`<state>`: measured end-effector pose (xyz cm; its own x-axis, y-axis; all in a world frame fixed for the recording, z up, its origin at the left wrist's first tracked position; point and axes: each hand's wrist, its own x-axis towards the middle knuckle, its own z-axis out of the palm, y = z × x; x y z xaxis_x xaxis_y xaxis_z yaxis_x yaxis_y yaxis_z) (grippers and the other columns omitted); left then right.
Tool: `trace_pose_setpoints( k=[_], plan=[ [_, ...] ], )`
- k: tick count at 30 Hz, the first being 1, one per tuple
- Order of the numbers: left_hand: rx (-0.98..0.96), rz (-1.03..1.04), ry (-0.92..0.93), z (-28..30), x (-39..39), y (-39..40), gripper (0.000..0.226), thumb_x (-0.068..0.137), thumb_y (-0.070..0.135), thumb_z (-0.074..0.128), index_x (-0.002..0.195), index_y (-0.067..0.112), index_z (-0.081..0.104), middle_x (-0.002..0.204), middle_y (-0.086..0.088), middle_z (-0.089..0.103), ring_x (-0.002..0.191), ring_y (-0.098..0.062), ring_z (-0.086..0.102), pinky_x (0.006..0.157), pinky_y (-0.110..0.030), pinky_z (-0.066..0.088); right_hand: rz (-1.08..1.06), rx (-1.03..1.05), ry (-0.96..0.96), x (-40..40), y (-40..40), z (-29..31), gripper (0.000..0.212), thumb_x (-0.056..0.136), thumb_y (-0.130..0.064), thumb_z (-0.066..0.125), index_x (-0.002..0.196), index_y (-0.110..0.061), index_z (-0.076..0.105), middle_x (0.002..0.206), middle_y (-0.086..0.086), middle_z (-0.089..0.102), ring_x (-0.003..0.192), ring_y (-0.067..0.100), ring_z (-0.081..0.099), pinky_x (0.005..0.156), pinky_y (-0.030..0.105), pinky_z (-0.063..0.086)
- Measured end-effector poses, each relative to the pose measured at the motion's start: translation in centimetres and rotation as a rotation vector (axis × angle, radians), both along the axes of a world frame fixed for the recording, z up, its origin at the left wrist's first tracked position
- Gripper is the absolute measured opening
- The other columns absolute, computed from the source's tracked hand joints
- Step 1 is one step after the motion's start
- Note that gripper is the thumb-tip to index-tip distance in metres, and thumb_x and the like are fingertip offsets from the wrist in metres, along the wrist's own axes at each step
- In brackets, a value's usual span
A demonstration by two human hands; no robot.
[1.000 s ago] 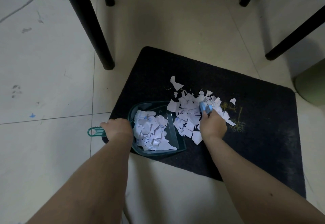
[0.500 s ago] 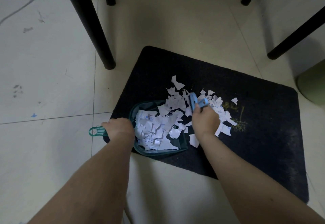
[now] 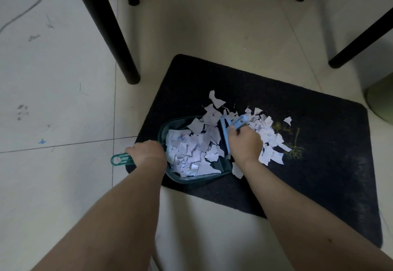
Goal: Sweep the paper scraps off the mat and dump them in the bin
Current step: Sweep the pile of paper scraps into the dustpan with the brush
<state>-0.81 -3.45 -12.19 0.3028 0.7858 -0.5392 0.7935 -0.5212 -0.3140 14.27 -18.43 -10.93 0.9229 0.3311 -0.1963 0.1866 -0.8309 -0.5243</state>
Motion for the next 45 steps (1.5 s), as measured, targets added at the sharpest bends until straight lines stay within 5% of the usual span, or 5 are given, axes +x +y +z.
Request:
trace_pose_setpoints(
  k=[14,24,30,37,45],
  plan=[
    [-0.026,0.098,0.02,0.3,1.4,2.0,0.027,0.092,0.019,0.049,0.116,0.018,0.06,0.119,-0.003,0.061,0.115,-0.023,0.053,0.102,-0.039,0.036,0.069,-0.087,-0.065,5.2,4.5,-1.1,0.028,0.099,-0.027,0.043,0.116,-0.014,0.061,0.097,0.015,0.068,0.089,0.035,0.062,0.065,0.029,0.037],
    [-0.04,0.108,0.049,0.5,2.3,2.9,0.026,0.093,0.018,0.048,0.116,0.017,0.06,0.124,-0.003,0.059,0.118,-0.022,0.053,0.104,-0.038,0.035,0.088,0.044,-0.007,2.1,3.9,-0.6,0.027,0.097,-0.035,0.044,0.08,-0.016,0.052,0.073,0.002,0.058,0.068,0.023,0.056,0.06,0.029,0.037],
    [-0.057,0.12,0.031,0.6,2.6,3.7,0.029,0.095,0.023,0.047,0.122,0.017,0.057,0.129,-0.004,0.056,0.122,-0.023,0.05,0.109,-0.041,0.033,-0.019,0.044,-0.13,5.7,6.0,-0.1,0.033,0.098,-0.034,0.043,0.102,-0.007,0.062,0.088,0.012,0.067,0.08,0.03,0.063,0.063,0.029,0.039],
    [-0.065,0.132,0.024,0.6,2.7,4.9,0.031,0.094,0.023,0.047,0.124,0.017,0.056,0.13,-0.003,0.055,0.123,-0.022,0.049,0.109,-0.042,0.032,0.182,-0.116,-0.03,6.8,9.4,-1.2,0.032,0.1,-0.03,0.04,0.117,-0.01,0.06,0.107,0.013,0.067,0.095,0.029,0.063,0.068,0.026,0.038],
    [-0.063,0.134,0.029,0.3,2.7,4.9,0.031,0.093,0.024,0.049,0.122,0.018,0.057,0.128,-0.003,0.056,0.121,-0.023,0.05,0.107,-0.041,0.033,0.275,0.002,0.01,2.3,7.3,-1.1,0.031,0.098,-0.037,0.042,0.077,-0.016,0.05,0.067,-0.003,0.053,0.067,0.022,0.058,0.057,0.027,0.034]
  ],
)
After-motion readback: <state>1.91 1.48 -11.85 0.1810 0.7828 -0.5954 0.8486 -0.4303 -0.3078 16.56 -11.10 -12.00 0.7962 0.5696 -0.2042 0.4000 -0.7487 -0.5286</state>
